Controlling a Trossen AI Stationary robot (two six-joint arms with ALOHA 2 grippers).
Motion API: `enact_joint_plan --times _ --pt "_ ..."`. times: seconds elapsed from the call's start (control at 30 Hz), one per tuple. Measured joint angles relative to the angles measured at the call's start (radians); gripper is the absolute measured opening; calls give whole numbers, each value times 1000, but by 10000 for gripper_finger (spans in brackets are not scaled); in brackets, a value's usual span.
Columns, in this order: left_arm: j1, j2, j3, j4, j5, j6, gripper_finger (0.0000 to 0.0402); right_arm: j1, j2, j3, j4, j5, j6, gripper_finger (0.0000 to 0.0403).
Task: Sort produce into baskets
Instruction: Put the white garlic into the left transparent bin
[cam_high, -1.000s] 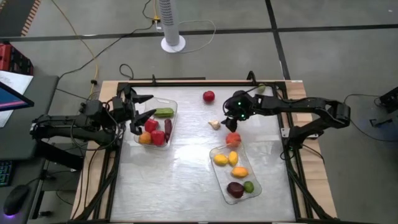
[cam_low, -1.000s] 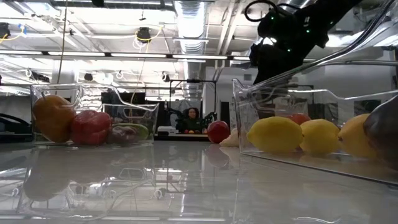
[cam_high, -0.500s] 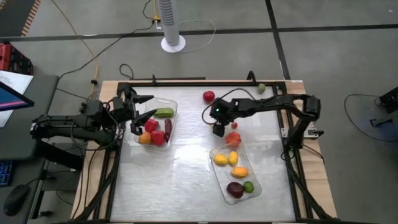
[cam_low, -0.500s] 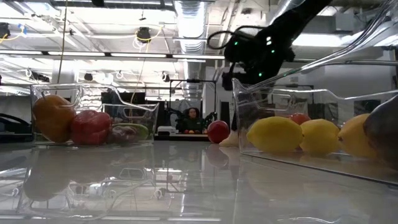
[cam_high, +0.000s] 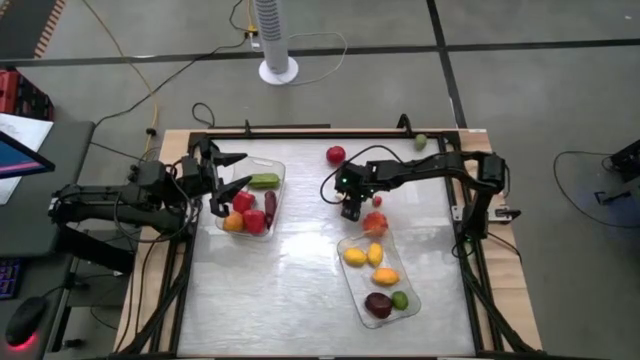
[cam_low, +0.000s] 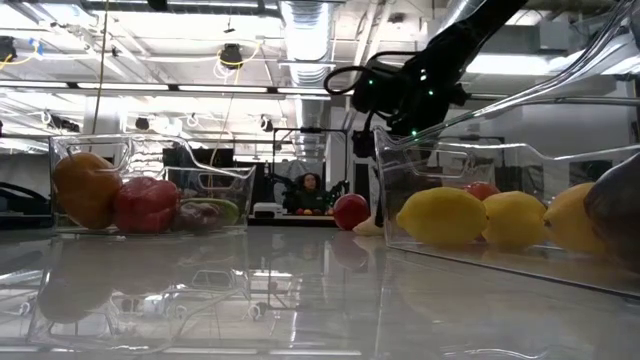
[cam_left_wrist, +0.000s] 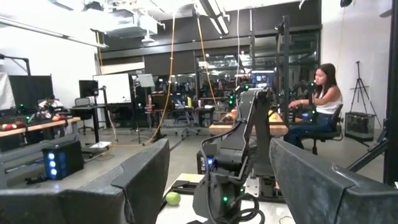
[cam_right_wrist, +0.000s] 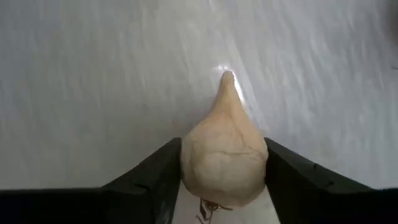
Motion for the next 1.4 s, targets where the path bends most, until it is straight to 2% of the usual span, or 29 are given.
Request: enact_joint_plan --times 0.13,0.23,0.4,0.6,0.93,1.17,1.4 --pt "0 0 0 0 0 -1 265 0 0 0 5 2 -10 188" --pt "0 0 0 0 0 -1 265 0 0 3 18 1 -12 175" --pt "0 0 0 3 0 -1 265 7 0 94 53 -4 -39 194" --pt "0 0 0 4 0 8 265 49 -1 223 146 -85 -78 203" --pt "0 0 0 13 0 9 265 102 5 275 412 -135 -116 204" --pt "0 0 0 26 0 9 265 102 130 418 466 -191 -101 205" --pt "0 0 0 10 0 9 265 93 337 656 432 -203 -134 211"
